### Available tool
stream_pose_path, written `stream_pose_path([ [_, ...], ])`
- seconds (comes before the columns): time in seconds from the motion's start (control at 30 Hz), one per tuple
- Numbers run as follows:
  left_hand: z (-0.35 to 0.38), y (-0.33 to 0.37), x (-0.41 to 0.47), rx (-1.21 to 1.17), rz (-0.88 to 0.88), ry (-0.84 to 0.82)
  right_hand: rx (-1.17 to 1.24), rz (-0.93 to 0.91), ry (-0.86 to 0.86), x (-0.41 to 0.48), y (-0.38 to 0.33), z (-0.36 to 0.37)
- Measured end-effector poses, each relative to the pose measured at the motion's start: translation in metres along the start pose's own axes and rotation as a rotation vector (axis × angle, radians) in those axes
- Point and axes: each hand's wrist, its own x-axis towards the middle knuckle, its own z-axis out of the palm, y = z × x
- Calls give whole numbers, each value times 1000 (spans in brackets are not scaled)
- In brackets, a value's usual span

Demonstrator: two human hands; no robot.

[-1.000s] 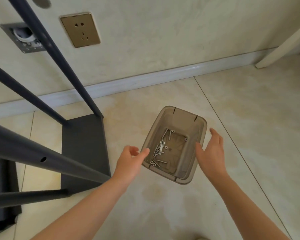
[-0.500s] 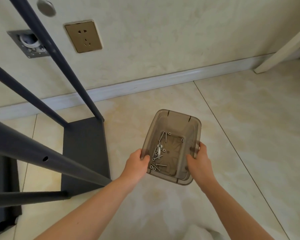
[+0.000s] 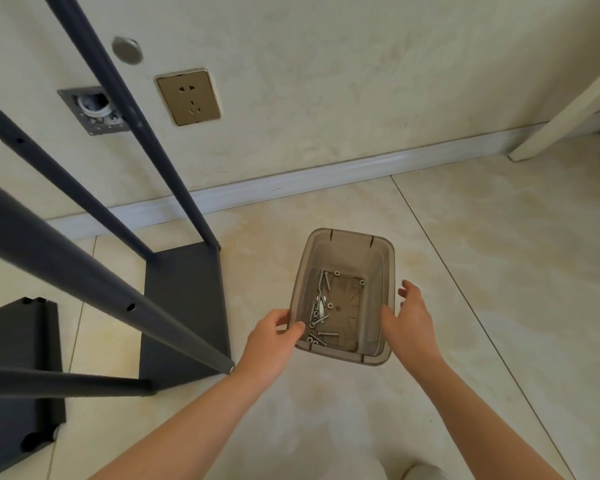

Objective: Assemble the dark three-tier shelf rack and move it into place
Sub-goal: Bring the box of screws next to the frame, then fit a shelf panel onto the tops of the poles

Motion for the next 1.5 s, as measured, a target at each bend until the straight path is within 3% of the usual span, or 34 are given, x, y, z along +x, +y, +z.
stream_pose_path([
  [0.2,-40,3,-53,115,4,-8,-110,-196,-26,-38,-34,-14],
  [0.47,-126,4,-138,267,142,-19,-245,-590,-273,-106,-115,-18],
  [0.67,-196,3,-189,349,131,48,-382,-809,-401,-152,-191,-29],
  [0.9,-264,3,-220,472,25,109,-270,-768,-462,-186,-255,-25],
  [1.0,-287,12,-228,398,-70,167,-208,-731,-485,-193,-270,-16],
  [1.2,-297,35,-227,214,79,363,-170,-702,-507,-200,-283,-2],
  [1.5,-278,40,-208,72,213,521,-87,-685,-429,-203,-285,5],
])
